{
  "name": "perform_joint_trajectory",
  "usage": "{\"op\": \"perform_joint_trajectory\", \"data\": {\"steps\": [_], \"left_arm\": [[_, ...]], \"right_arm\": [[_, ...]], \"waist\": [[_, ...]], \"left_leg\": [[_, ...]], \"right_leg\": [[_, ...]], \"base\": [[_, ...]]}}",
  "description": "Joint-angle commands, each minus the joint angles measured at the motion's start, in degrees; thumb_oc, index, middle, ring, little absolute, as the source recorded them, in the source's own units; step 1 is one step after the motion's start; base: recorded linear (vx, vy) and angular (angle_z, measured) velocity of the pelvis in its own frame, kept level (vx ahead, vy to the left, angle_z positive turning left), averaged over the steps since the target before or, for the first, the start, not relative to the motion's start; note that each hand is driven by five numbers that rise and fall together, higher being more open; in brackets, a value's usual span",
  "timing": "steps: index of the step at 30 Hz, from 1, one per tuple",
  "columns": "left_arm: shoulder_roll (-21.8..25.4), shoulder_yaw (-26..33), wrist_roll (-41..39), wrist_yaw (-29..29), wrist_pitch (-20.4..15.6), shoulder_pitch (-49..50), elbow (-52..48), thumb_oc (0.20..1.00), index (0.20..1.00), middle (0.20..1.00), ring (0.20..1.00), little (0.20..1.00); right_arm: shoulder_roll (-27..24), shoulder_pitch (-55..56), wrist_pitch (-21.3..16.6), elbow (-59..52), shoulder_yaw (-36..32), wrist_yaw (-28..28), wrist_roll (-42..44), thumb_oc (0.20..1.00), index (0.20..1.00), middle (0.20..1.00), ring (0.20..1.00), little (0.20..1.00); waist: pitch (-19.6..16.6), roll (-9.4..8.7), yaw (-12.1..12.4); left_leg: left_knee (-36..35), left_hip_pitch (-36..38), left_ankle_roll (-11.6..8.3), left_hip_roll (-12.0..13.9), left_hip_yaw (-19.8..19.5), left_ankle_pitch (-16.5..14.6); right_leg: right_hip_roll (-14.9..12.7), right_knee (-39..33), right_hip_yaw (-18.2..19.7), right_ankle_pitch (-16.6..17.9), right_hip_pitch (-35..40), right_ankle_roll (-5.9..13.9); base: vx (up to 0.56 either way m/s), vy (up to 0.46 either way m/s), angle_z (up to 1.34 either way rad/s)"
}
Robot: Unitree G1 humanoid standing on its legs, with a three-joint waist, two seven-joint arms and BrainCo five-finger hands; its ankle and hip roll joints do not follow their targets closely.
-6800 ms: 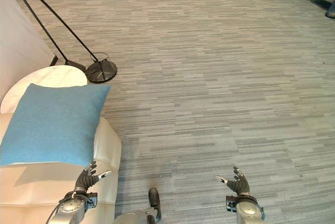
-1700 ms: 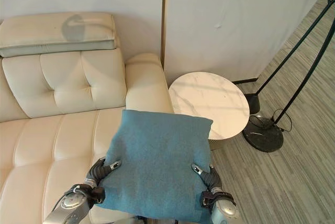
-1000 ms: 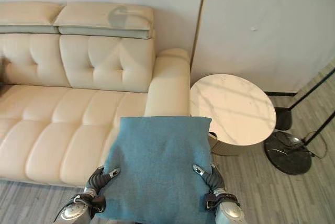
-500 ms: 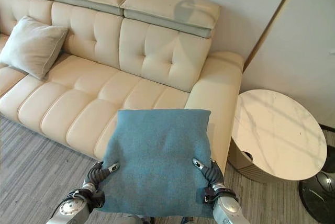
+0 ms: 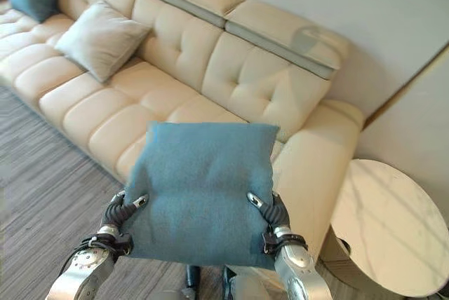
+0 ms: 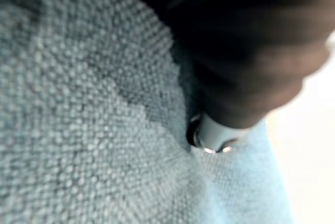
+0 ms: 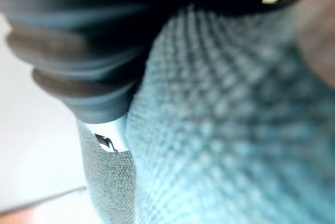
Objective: Pick up all the scattered cushions and arrange them neatly on the sofa.
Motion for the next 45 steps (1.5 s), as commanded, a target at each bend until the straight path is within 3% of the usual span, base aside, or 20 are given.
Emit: {"op": "perform_joint_trajectory", "data": {"steps": [1,7,10,11,13,17,18,20,21,24,28,33,34,36,38,39,41,42,44,45], "left_arm": [[0.74,-0.12,1.09,-2.55,-5.63,0.43,-10.42,0.200,0.200,0.200,0.200,0.200],[-0.59,-1.71,0.69,-4.39,-5.10,0.86,-10.31,0.200,0.200,0.200,0.200,0.200],[-0.65,-2.12,-0.15,-5.13,-5.25,1.23,-10.59,0.200,0.200,0.200,0.200,0.200],[-0.55,-1.83,-0.15,-4.58,-5.52,1.32,-10.60,0.200,0.200,0.200,0.200,0.200],[-0.60,-1.32,-0.32,-4.09,-5.47,1.34,-10.76,0.200,0.200,0.200,0.200,0.200],[-1.04,-0.56,-0.33,-3.27,-5.21,2.12,-11.27,0.200,0.200,0.200,0.200,0.200],[-1.20,-0.44,-0.27,-2.90,-5.24,2.17,-11.28,0.200,0.200,0.200,0.200,0.200],[-2.00,-0.47,-0.07,-1.45,-5.64,2.22,-11.22,0.200,0.200,0.200,0.200,0.200],[-2.10,-0.48,0.04,-1.04,-5.78,2.00,-11.29,0.200,0.200,0.200,0.200,0.200],[-2.32,-0.77,0.33,-0.90,-5.91,1.63,-10.94,0.200,0.200,0.200,0.200,0.200],[-2.58,-0.94,1.29,-1.97,-5.81,2.31,-10.26,0.200,0.200,0.200,0.200,0.200],[-1.42,-1.20,2.01,-3.23,-5.68,2.48,-9.35,0.200,0.200,0.200,0.200,0.200],[-0.53,-0.41,2.19,-3.20,-5.63,2.67,-9.36,0.200,0.200,0.200,0.200,0.200],[-0.21,-0.09,2.31,-3.11,-5.62,2.64,-9.19,0.200,0.200,0.200,0.200,0.200],[0.25,1.77,2.35,-1.76,-5.95,2.06,-8.78,0.200,0.200,0.200,0.200,0.200],[0.24,1.79,2.35,-1.76,-5.95,2.03,-8.77,0.200,0.200,0.200,0.200,0.200],[-0.38,2.77,2.51,-1.12,-6.24,1.69,-8.39,0.200,0.200,0.200,0.200,0.200],[-1.38,3.40,2.36,-1.38,-5.88,1.52,-7.45,0.200,0.200,0.200,0.200,0.200],[-1.57,3.92,2.86,-1.57,-5.76,1.72,-6.75,0.200,0.200,0.200,0.200,0.200],[-1.68,3.73,3.07,-1.71,-5.58,1.70,-6.42,0.200,0.200,0.200,0.200,0.200]], "right_arm": [[1.26,-2.71,-5.13,-5.74,0.90,3.24,2.22,0.200,0.200,0.200,0.200,0.200],[0.52,3.16,-5.06,-6.18,-3.01,4.01,4.05,0.200,0.200,0.200,0.200,0.200],[-0.45,4.64,-5.16,-6.47,-4.60,3.83,5.06,0.200,0.200,0.200,0.200,0.200],[-1.01,4.55,-5.11,-6.62,-4.66,3.85,5.15,0.200,0.200,0.200,0.200,0.200],[-1.02,4.57,-5.02,-6.75,-5.06,3.76,5.54,0.200,0.200,0.200,0.200,0.200],[-0.63,4.28,-5.23,-6.31,-5.06,2.84,5.13,0.200,0.200,0.200,0.200,0.200],[-0.70,4.14,-5.08,-6.15,-4.92,2.71,4.64,0.200,0.200,0.200,0.200,0.200],[-1.19,3.32,-4.87,-5.21,-4.71,1.73,3.20,0.200,0.200,0.200,0.200,0.200],[-1.46,2.91,-4.89,-4.96,-4.66,1.40,2.86,0.200,0.200,0.200,0.200,0.200],[-2.07,2.76,-4.66,-4.34,-5.63,0.80,2.21,0.200,0.200,0.200,0.200,0.200],[-1.98,3.68,-3.72,-4.28,-6.46,1.83,1.54,0.200,0.200,0.200,0.200,0.200],[-0.47,4.43,-2.91,-4.41,-7.38,2.40,0.54,0.200,0.200,0.200,0.200,0.200],[0.19,3.69,-2.59,-3.88,-6.83,2.34,-0.43,0.200,0.200,0.200,0.200,0.200],[0.55,3.27,-2.69,-3.51,-6.63,2.28,-0.88,0.200,0.200,0.200,0.200,0.200],[1.24,1.95,-3.47,-2.64,-5.99,2.17,-1.61,0.200,0.200,0.200,0.200,0.200],[1.24,1.91,-3.48,-2.63,-5.99,2.17,-1.61,0.200,0.200,0.200,0.200,0.200],[1.34,1.50,-3.77,-1.59,-5.91,2.39,-2.05,0.200,0.200,0.200,0.200,0.200],[1.58,1.13,-3.68,-0.56,-5.90,2.35,-1.90,0.200,0.200,0.200,0.200,0.200],[1.15,1.56,-3.72,-0.65,-6.28,2.62,-1.51,0.200,0.200,0.200,0.200,0.200],[1.04,2.39,-3.70,-0.79,-6.78,2.69,-1.24,0.200,0.200,0.200,0.200,0.200]], "waist": [[-1.72,-3.41,-0.02],[-4.86,-1.59,-3.41],[-4.75,-0.49,-4.78],[-3.73,-0.20,-4.06],[-3.35,-0.61,-3.84],[-3.28,-2.40,-3.33],[-3.38,-2.52,-3.05],[-3.37,-2.18,-3.55],[-3.33,-1.96,-3.67],[-3.51,-0.82,-4.53],[-4.30,1.57,-4.77],[-5.57,2.14,-5.18],[-5.70,2.05,-4.89],[-5.51,2.11,-4.15],[-3.98,2.47,-1.90],[-4.05,2.49,-1.81],[-3.85,2.20,-0.50],[-4.19,1.59,0.21],[-4.07,1.38,-0.28],[-4.15,1.30,-0.81]], "left_leg": [[-0.74,10.21,-3.93,-1.29,1.73,-10.97],[4.17,13.65,-5.41,-0.38,-1.54,-14.47],[14.88,11.35,-9.03,0.69,1.25,-11.93],[23.85,8.38,-11.23,-0.08,0.81,-8.59],[26.32,5.20,-10.88,1.17,2.55,-8.41],[19.04,1.94,-6.54,2.08,2.43,-13.82],[15.75,1.76,-6.56,2.24,0.83,-12.37],[6.57,-0.84,-7.31,4.45,-5.91,-4.20],[3.79,-1.50,-7.75,5.04,-7.79,-2.36],[-0.74,-1.87,-9.29,6.50,-8.46,0.03],[-0.74,-0.68,-9.58,5.49,-10.18,-0.29],[-0.74,0.74,-7.81,4.63,-3.26,-2.66],[-0.74,1.72,-6.10,4.23,1.02,-4.08],[-0.74,2.07,-5.12,4.31,2.86,-4.66],[-0.74,4.18,-4.37,4.97,8.03,-6.63],[-0.74,4.03,-4.40,5.03,8.11,-6.56],[-0.74,5.34,-4.93,4.98,10.44,-7.78],[-0.74,6.92,-5.63,4.87,13.57,-9.61],[-0.74,7.72,-5.83,4.92,15.36,-10.01],[-0.74,8.18,-5.98,4.87,15.00,-10.36]], "right_leg": [[0.11,-13.54,-4.96,6.36,1.98,2.14],[0.27,-12.38,-5.96,4.41,5.90,-0.82],[0.23,-12.98,-7.42,2.31,10.36,-2.07],[1.06,-13.90,-6.01,1.74,13.14,-2.87],[0.68,-14.98,-4.82,1.31,14.81,-3.29],[-1.37,-14.56,-0.72,0.68,16.00,-2.95],[-1.48,-13.99,0.90,0.39,15.82,-3.05],[-0.98,-12.37,4.94,-0.20,15.41,-4.11],[-0.88,-11.95,6.42,-0.43,15.50,-4.16],[-0.57,-12.01,9.95,-1.01,16.83,-3.83],[-1.08,-12.17,14.91,-1.73,18.41,-2.60],[-3.82,-12.63,18.56,-0.26,16.52,0.67],[-5.20,-11.76,19.83,-0.04,15.16,2.59],[-5.16,-9.83,20.58,0.05,13.31,3.24],[-6.33,-1.70,9.46,-0.73,7.46,2.99],[-6.26,-1.61,9.55,-0.66,7.24,2.96],[-7.34,-0.58,-2.24,-1.22,5.85,1.95],[-7.23,-5.73,-11.88,0.16,5.43,1.50],[-5.90,-10.30,-13.73,2.34,4.43,1.49],[-4.92,-11.84,-11.78,2.25,5.53,1.20]], "base": [[0.38,-0.068,0.71],[0.41,-0.103,0.72],[0.34,-0.115,0.39],[0.26,-0.119,0.20],[0.16,-0.121,-0.36],[0.12,-0.051,-0.13],[0.12,0.006,-0.65],[0.13,0.032,-0.85],[0.10,0.038,-0.64],[0.15,0.143,-1.12],[0.21,0.312,-1.04],[0.16,0.334,-0.77],[0.11,0.322,-1.01],[0.07,0.269,-1.32],[0.02,0.162,-1.71],[0.02,0.064,-1.75],[0.10,0.034,-1.62],[0.15,-0.004,-1.08],[0.21,-0.084,-1.61],[0.19,-0.095,-0.99]]}}
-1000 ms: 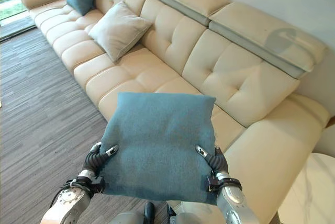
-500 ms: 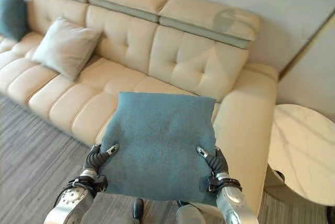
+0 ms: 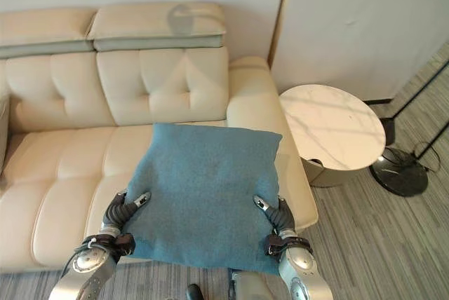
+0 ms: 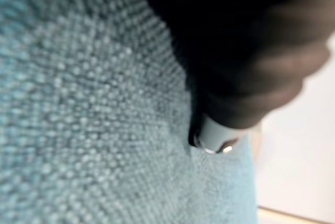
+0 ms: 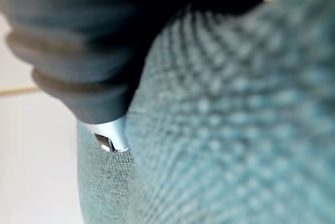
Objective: Pick up all the scattered cushions and arrange them neatly on the sofa.
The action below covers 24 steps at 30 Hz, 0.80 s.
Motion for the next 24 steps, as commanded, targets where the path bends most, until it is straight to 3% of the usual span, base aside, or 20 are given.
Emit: {"op": "perform_joint_trajectory", "data": {"steps": [1,2,4,6,7,10,14,17,20,24], "left_arm": [[1.48,3.01,2.54,0.02,-5.33,-3.00,-4.77,0.200,0.200,0.200,0.200,0.200],[0.53,2.35,2.87,-0.67,-5.20,-3.35,-4.22,0.200,0.200,0.200,0.200,0.200],[0.11,1.98,2.57,-0.66,-5.20,-3.62,-4.23,0.200,0.200,0.200,0.200,0.200],[-0.34,1.51,2.09,-0.49,-5.42,-3.94,-4.44,0.200,0.200,0.200,0.200,0.200],[-0.59,0.88,1.30,0.11,-5.56,-4.07,-4.65,0.200,0.200,0.200,0.200,0.200],[-0.60,0.69,1.09,0.63,-5.54,-4.14,-4.73,0.200,0.200,0.200,0.200,0.200],[-0.78,0.99,0.51,1.05,-5.04,-2.52,-5.64,0.200,0.200,0.200,0.200,0.200],[-1.25,0.69,0.45,2.06,-4.98,-2.14,-5.72,0.200,0.200,0.200,0.200,0.200],[-1.87,-0.07,1.06,3.10,-5.33,-2.83,-4.44,0.200,0.200,0.200,0.200,0.200],[-1.97,-1.19,2.33,2.96,-5.66,-3.21,-3.32,0.200,0.200,0.200,0.200,0.200]], "right_arm": [[-1.18,0.45,-4.98,-5.39,-2.43,1.01,0.26,0.200,0.200,0.200,0.200,0.200],[-1.01,1.86,-5.67,-5.27,-3.37,0.70,1.83,0.200,0.200,0.200,0.200,0.200],[-1.35,1.82,-5.84,-5.04,-3.76,0.19,2.37,0.200,0.200,0.200,0.200,0.200],[-1.80,1.87,-6.15,-5.27,-4.41,-0.18,3.49,0.200,0.200,0.200,0.200,0.200],[-2.60,1.40,-6.17,-5.32,-4.08,-0.44,3.88,0.200,0.200,0.200,0.200,0.200],[-2.67,1.07,-6.04,-5.16,-3.70,-0.19,4.08,0.200,0.200,0.200,0.200,0.200],[-3.30,1.15,-5.48,-5.43,-3.22,-0.41,3.67,0.200,0.200,0.200,0.200,0.200],[-3.89,0.76,-5.60,-5.70,-2.94,-0.83,2.75,0.200,0.200,0.200,0.200,0.200],[-4.87,-0.80,-6.00,-5.10,-2.54,-1.70,1.06,0.200,0.200,0.200,0.200,0.200],[-4.43,-1.60,-5.53,-4.83,-1.85,-1.66,-1.10,0.200,0.200,0.200,0.200,0.200]], "waist": [[-1.55,-0.31,-1.17],[-2.27,-0.66,-1.81],[-2.01,-0.74,-1.88],[-1.15,-0.76,-1.93],[-0.46,-0.85,-1.49],[0.10,-1.09,-0.92],[-0.32,-1.71,-0.76],[-0.56,-1.36,-0.99],[-0.53,-0.25,-0.79],[-1.69,0.32,-0.48]], "left_leg": [[-2.05,-0.63,-2.30,0.82,-14.75,-1.76],[-0.45,-0.01,-3.10,1.23,-14.75,-2.07],[3.15,-1.22,-3.57,1.65,-14.89,-3.03],[11.30,-3.57,-4.62,2.56,-15.63,-3.85],[17.99,-5.74,-5.59,2.52,-17.07,-2.47],[20.59,-7.87,-6.06,1.93,-18.92,-0.59],[11.62,-7.71,-5.09,3.69,-19.28,-1.27],[1.04,-7.95,-5.92,5.48,-22.19,6.43],[-2.05,-9.04,-7.86,6.48,-25.81,9.39],[-2.05,-7.38,-7.60,5.52,-25.53,7.18]], "right_leg": [[1.39,-7.02,5.17,-2.64,3.39,3.62],[2.30,-9.51,6.55,-3.10,6.14,2.97],[2.19,-10.12,5.88,-3.24,7.35,2.46],[1.95,-10.02,4.89,-4.29,9.43,1.31],[1.86,-10.16,4.90,-5.07,11.53,0.19],[1.60,-10.81,4.85,-5.30,12.97,-0.27],[0.41,-11.02,4.98,-6.03,14.29,0.29],[-0.17,-10.22,4.33,-7.01,14.52,-0.01],[-0.72,-8.52,5.04,-8.54,16.09,0.13],[-1.32,-8.52,5.14,-8.85,18.23,0.80]], "base": [[0.33,-0.164,-0.02],[0.30,-0.190,0.31],[0.22,-0.162,0.34],[0.22,-0.174,0.20],[0.26,-0.171,0.06],[0.12,-0.064,-0.06],[0.15,-0.002,0.01],[0.12,0.070,0.02],[0.18,0.185,0.05],[0.19,0.194,0.01]]}}
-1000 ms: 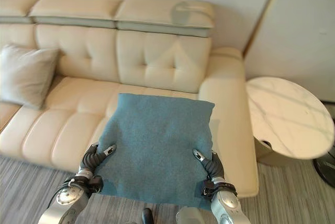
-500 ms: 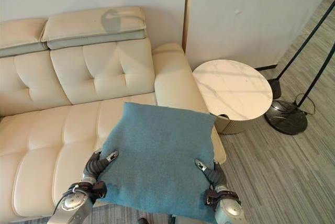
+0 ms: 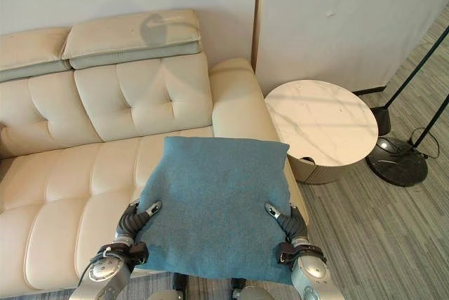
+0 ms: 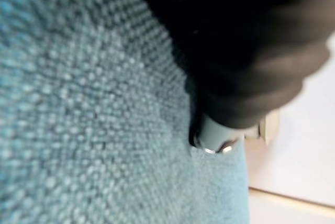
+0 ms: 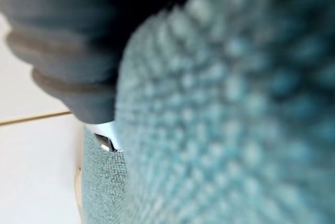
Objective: Pick up all the scattered cushions and arrange them neatly on the sofa.
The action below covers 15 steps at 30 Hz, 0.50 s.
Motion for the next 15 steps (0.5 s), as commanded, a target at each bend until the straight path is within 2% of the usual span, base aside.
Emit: {"op": "perform_joint_trajectory", "data": {"steps": [1,4,10,11,12,13,14,15], "left_arm": [[2.71,1.62,1.11,0.92,-6.11,-1.96,-4.75,0.200,0.200,0.200,0.200,0.200],[3.74,0.65,1.72,1.95,-6.33,-3.24,-4.22,0.200,0.200,0.200,0.200,0.200],[5.58,-1.90,2.44,5.68,-7.48,-10.66,-1.56,0.200,0.200,0.200,0.200,0.200],[5.70,-3.35,3.25,7.25,-7.95,-14.33,0.44,0.200,0.200,0.200,0.200,0.200],[5.13,-7.13,3.93,12.20,-9.74,-25.66,6.44,0.200,0.200,0.200,0.200,0.200],[5.11,-7.15,3.92,12.21,-9.82,-25.88,6.59,0.200,0.200,0.200,0.200,0.200],[6.41,-10.49,3.66,18.66,-11.79,-42.97,15.84,0.200,0.200,0.200,0.200,0.200],[6.40,-10.50,3.62,18.67,-11.87,-43.22,16.01,0.200,0.200,0.200,0.200,0.200]], "right_arm": [[0.67,-4.52,-4.72,-3.85,-0.69,0.13,-2.96,0.200,0.200,0.200,0.200,0.200],[2.32,-7.64,-4.91,-2.91,1.95,-1.09,-4.11,0.200,0.200,0.200,0.200,0.200],[3.74,-16.55,-5.31,-0.11,5.28,-5.63,-8.69,0.200,0.200,0.200,0.200,0.200],[3.81,-19.96,-5.61,1.00,6.43,-7.60,-10.08,0.200,0.200,0.200,0.200,0.200],[4.01,-31.10,-6.05,5.83,8.83,-12.39,-11.51,0.200,0.200,0.200,0.200,0.200],[4.00,-31.29,-6.10,5.94,8.78,-12.39,-11.49,0.200,0.200,0.200,0.200,0.200],[2.57,-46.05,-7.05,12.59,10.91,-17.96,-10.19,0.200,0.200,0.200,0.200,0.200],[2.54,-46.27,-7.10,12.72,10.86,-17.95,-10.16,0.200,0.200,0.200,0.200,0.200]], "waist": [[-4.31,-1.13,0.57],[-5.11,-2.52,1.82],[-4.83,-4.10,3.18],[-4.45,-4.39,3.38],[-2.35,-4.74,3.93],[-2.33,-4.71,3.93],[1.36,-4.68,4.13],[1.31,-4.65,4.13]], "left_leg": [[-0.62,-0.08,0.30,-1.73,0.56,-0.10],[-0.62,0.52,1.79,-3.40,1.27,-2.11],[-0.62,-2.38,3.09,-4.79,1.22,-2.69],[-0.62,-3.42,3.26,-4.93,1.19,-2.61],[-0.62,-6.37,3.45,-5.30,1.24,-1.71],[-0.62,-6.53,3.47,-5.29,1.21,-1.62],[4.36,-12.94,3.51,-5.44,1.01,-1.93],[4.48,-13.27,3.52,-5.43,0.98,-1.89]], "right_leg": [[-5.04,2.28,2.56,-11.94,6.33,5.20],[-6.63,0.83,2.97,-10.70,6.91,6.69],[-8.04,-0.28,3.48,-9.73,4.20,8.01],[-8.25,-0.28,3.66,-9.60,3.26,8.19],[-8.71,-0.27,4.40,-8.86,-0.06,8.28],[-8.69,-0.27,4.39,-8.78,-0.22,8.27],[-9.29,3.40,5.51,-8.48,-6.71,8.02],[-9.28,3.48,5.51,-8.43,-7.02,8.00]], "base": [[0.28,0.310,-0.04],[0.19,0.230,0.10],[0.08,0.166,0.13],[-0.10,0.106,0.10],[-0.10,0.106,0.05],[-0.33,0.125,-0.02],[-0.24,0.058,-0.04],[-0.32,0.091,-0.06]]}}
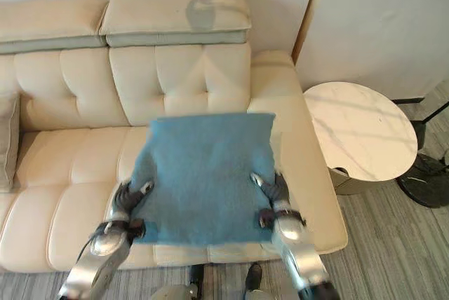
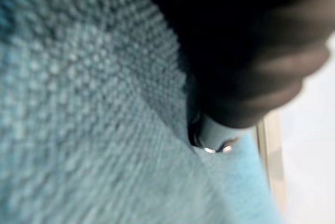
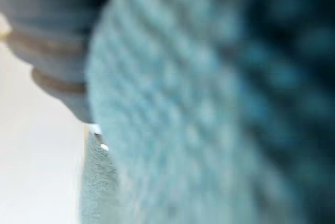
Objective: Pick up all the scattered cushions and arrange them neatly on the sofa.
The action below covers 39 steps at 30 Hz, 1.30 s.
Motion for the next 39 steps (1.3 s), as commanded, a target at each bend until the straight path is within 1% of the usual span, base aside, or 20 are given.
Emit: {"op": "perform_joint_trajectory", "data": {"steps": [1,4,6,8,11,15,16,17,18,21,22,23,24,25,26,28,31,32,35,39], "left_arm": [[2.06,-6.83,3.29,8.52,-10.70,-24.82,4.27,0.200,0.200,0.200,0.200,0.200],[4.08,-8.47,5.83,15.81,-11.79,-41.61,11.02,0.200,0.200,0.200,0.200,0.200],[6.70,-10.46,8.63,20.93,-10.82,-52.91,16.86,0.200,0.200,0.200,0.200,0.200],[7.40,-11.71,9.17,21.71,-10.76,-57.22,19.69,0.200,0.200,0.200,0.200,0.200],[10.10,-16.13,11.90,25.36,-9.47,-70.80,27.11,0.200,0.200,0.200,0.200,0.200],[11.00,-19.15,13.56,26.49,-8.38,-77.85,33.58,0.200,0.200,0.200,0.200,0.200],[11.09,-19.77,13.36,26.17,-8.22,-79.42,35.73,0.247,0.247,0.247,0.247,0.247],[11.03,-20.67,12.98,25.51,-8.37,-80.84,38.25,0.740,0.740,0.740,0.740,0.740],[12.28,-23.01,12.33,24.81,-7.55,-83.62,43.19,1.000,1.000,1.000,1.000,1.000],[13.59,-25.26,11.73,23.35,-7.49,-86.45,47.30,1.000,1.000,1.000,1.000,1.000],[14.93,-27.24,10.99,22.45,-7.01,-88.51,51.38,1.000,1.000,1.000,1.000,1.000],[14.88,-27.32,10.94,22.42,-7.08,-88.69,51.54,1.000,1.000,1.000,1.000,1.000],[16.93,-29.72,11.62,21.18,-6.78,-90.36,54.73,1.000,1.000,1.000,1.000,1.000],[16.89,-29.75,11.59,21.14,-6.85,-90.51,54.87,1.000,1.000,1.000,1.000,1.000],[18.83,-31.80,12.56,20.40,-6.40,-91.55,57.30,1.000,1.000,1.000,1.000,1.000],[21.11,-33.23,12.56,18.91,-6.52,-92.44,58.73,1.000,1.000,1.000,1.000,1.000],[23.63,-33.96,13.01,17.96,-5.92,-92.27,59.75,1.000,1.000,1.000,1.000,1.000],[26.71,-35.08,15.76,16.93,-4.68,-91.26,59.94,1.000,1.000,1.000,1.000,1.000],[30.99,-34.66,18.65,15.39,-3.27,-87.57,59.86,1.000,1.000,1.000,1.000,1.000],[34.15,-29.05,17.63,13.10,-3.30,-79.79,57.93,1.000,1.000,1.000,1.000,1.000]], "right_arm": [[-1.30,-20.47,-6.76,1.47,3.97,-7.79,-1.60,0.200,0.200,0.200,0.200,0.200],[-3.10,-36.50,-6.73,6.81,5.62,-13.33,-4.50,0.200,0.200,0.200,0.200,0.200],[-3.97,-47.70,-7.41,12.51,7.15,-17.92,-5.63,0.200,0.200,0.200,0.200,0.200],[-4.27,-52.26,-8.10,15.36,8.24,-19.12,-5.55,0.200,0.200,0.200,0.200,0.200],[-6.11,-65.27,-9.21,22.82,13.30,-22.02,-5.88,0.200,0.200,0.200,0.200,0.200],[-7.89,-72.61,-10.27,28.33,18.03,-21.73,-5.83,0.200,0.200,0.200,0.200,0.200],[-8.44,-74.43,-10.40,30.24,19.87,-21.01,-5.03,0.947,0.947,0.947,0.947,0.947],[-9.48,-76.68,-9.96,32.91,22.14,-19.75,-5.11,1.000,1.000,1.000,1.000,1.000],[-11.04,-78.92,-9.79,37.19,25.13,-18.40,-3.79,1.000,1.000,1.000,1.000,1.000],[-13.23,-81.92,-9.51,40.51,28.24,-16.47,-3.38,1.000,1.000,1.000,1.000,1.000],[-16.14,-84.09,-8.63,44.40,30.96,-16.59,-4.65,1.000,1.000,1.000,1.000,1.000],[-16.15,-84.21,-8.70,44.52,30.98,-16.57,-4.61,1.000,1.000,1.000,1.000,1.000],[-19.50,-86.20,-7.68,48.42,33.89,-16.61,-7.32,1.000,1.000,1.000,1.000,1.000],[-19.50,-86.33,-7.75,48.54,33.95,-16.59,-7.29,1.000,1.000,1.000,1.000,1.000],[-22.14,-86.64,-7.81,50.33,34.51,-19.27,-9.26,1.000,1.000,1.000,1.000,1.000],[-25.11,-87.65,-7.00,52.90,36.00,-16.02,-7.76,1.000,1.000,1.000,1.000,1.000],[-27.55,-87.92,-7.23,54.06,36.15,-15.89,-6.25,1.000,1.000,1.000,1.000,1.000],[-30.84,-86.10,-7.36,54.42,35.24,-15.90,-5.14,1.000,1.000,1.000,1.000,1.000],[-33.99,-81.26,-7.58,53.86,31.61,-16.27,-3.42,1.000,1.000,1.000,1.000,1.000],[-34.64,-70.22,-7.67,50.16,21.16,-16.30,0.67,1.000,1.000,1.000,1.000,1.000]], "waist": [[3.93,-2.08,-0.63],[6.89,-0.98,-0.99],[8.40,-0.21,-1.40],[8.39,0.06,-1.39],[9.28,0.72,-0.95],[9.94,1.10,-0.25],[10.32,0.98,0.01],[10.49,0.96,0.27],[11.28,0.75,0.98],[12.08,0.46,1.47],[12.71,0.22,1.69],[12.73,0.23,1.70],[13.10,0.17,1.75],[13.11,0.21,1.74],[13.62,0.47,1.90],[13.70,0.30,1.90],[14.08,0.44,1.82],[14.39,0.62,1.64],[14.56,0.61,1.28],[14.95,0.41,0.74]], "left_leg": [[4.45,-5.98,-1.84,1.50,0.19,-4.97],[10.26,-14.41,-1.53,1.43,0.20,-5.62],[12.92,-20.43,-1.57,1.00,-0.06,-5.54],[14.57,-23.84,-1.47,1.03,-0.15,-5.84],[18.15,-32.31,-1.50,0.58,-0.78,-6.09],[19.43,-37.55,-1.65,0.21,-1.10,-5.67],[19.80,-38.61,-1.74,0.02,-1.12,-5.50],[19.92,-39.37,-1.73,-0.13,-1.16,-5.45],[20.67,-40.82,-1.64,-0.47,-1.15,-5.41],[21.73,-42.28,-1.50,-0.78,-1.53,-5.66],[22.44,-43.10,-1.35,-1.19,-1.75,-5.95],[22.49,-43.18,-1.35,-1.21,-1.77,-5.96],[23.09,-43.76,-1.29,-1.46,-1.83,-6.09],[23.17,-43.86,-1.28,-1.47,-1.86,-6.11],[23.40,-43.95,-1.22,-1.65,-2.09,-6.20],[23.65,-44.24,-1.10,-1.86,-2.16,-6.27],[23.45,-44.02,-1.07,-1.98,-2.05,-6.20],[23.18,-43.49,-1.13,-2.16,-2.15,-6.09],[22.21,-41.98,-1.17,-2.24,-2.07,-5.93],[19.78,-36.57,-1.03,-2.16,-1.68,-6.02]], "right_leg": [[-2.73,5.42,4.58,-11.42,-1.24,2.49],[-3.23,11.46,5.84,-11.41,-10.26,2.10],[-3.35,14.03,6.38,-10.98,-16.14,2.33],[-3.51,15.54,6.76,-11.10,-19.58,2.46],[-4.20,18.72,6.97,-11.16,-27.73,2.95],[-5.15,20.62,6.57,-11.13,-32.63,3.35],[-5.31,20.87,6.45,-11.23,-33.48,3.42],[-5.39,20.87,6.49,-11.21,-34.13,3.56],[-5.71,20.70,6.13,-11.23,-34.77,3.68],[-5.86,21.28,5.96,-11.38,-35.89,3.78],[-6.18,21.77,5.84,-11.37,-36.38,3.85],[-6.19,21.81,5.82,-11.39,-36.43,3.86],[-6.35,22.21,5.64,-11.25,-36.85,3.85],[-6.36,22.29,5.61,-11.28,-36.93,3.86],[-6.54,22.52,5.40,-11.16,-37.08,3.89],[-6.59,22.54,5.12,-11.00,-37.20,3.86],[-6.76,22.40,5.03,-10.77,-36.94,3.92],[-6.78,22.03,4.99,-10.59,-36.35,3.98],[-6.51,20.73,4.91,-10.18,-34.74,4.11],[-5.94,17.35,4.78,-9.13,-29.17,4.57]], "base": [[-0.15,0.078,-0.01],[-0.14,0.134,-0.11],[-0.05,0.136,-0.14],[0.00,0.059,-0.07],[0.03,0.090,-0.04],[0.05,0.051,0.06],[0.06,0.062,0.13],[0.07,0.062,0.12],[0.05,0.047,0.08],[0.04,0.025,0.10],[0.01,0.010,0.14],[0.02,0.027,0.19],[0.01,0.020,0.17],[0.01,0.044,0.17],[0.00,0.032,0.11],[0.00,0.027,0.10],[-0.01,0.039,0.07],[0.00,0.035,0.02],[0.00,0.037,0.05],[0.00,0.006,-0.02]]}}
